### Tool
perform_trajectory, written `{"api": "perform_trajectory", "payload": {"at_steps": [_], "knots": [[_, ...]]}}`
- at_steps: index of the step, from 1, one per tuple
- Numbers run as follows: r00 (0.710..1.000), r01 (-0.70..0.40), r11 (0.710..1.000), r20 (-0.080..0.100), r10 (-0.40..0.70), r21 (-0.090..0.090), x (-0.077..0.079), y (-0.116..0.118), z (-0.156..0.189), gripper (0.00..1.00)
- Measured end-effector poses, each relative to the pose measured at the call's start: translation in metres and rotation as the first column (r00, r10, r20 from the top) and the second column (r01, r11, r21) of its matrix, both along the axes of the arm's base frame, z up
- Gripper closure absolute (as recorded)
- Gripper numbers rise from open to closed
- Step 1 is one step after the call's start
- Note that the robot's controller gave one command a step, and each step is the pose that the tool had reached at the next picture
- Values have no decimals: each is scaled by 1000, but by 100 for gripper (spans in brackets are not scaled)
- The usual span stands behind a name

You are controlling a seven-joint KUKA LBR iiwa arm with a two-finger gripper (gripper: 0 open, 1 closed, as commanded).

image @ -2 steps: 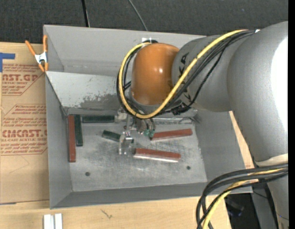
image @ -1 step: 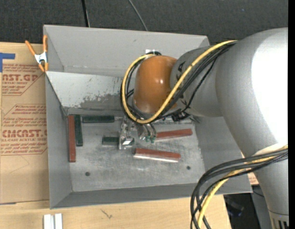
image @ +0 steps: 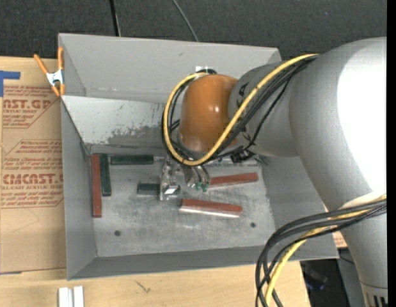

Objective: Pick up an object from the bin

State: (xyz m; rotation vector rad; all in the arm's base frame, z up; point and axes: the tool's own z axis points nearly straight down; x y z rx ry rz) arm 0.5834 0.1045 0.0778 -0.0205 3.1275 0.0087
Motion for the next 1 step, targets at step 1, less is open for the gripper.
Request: {"api": "perform_trajectory", "payload": {"at_steps": [1], "knots": [[1000,-7,1000,-11,7,-5,-11,-30,136,100]]}}
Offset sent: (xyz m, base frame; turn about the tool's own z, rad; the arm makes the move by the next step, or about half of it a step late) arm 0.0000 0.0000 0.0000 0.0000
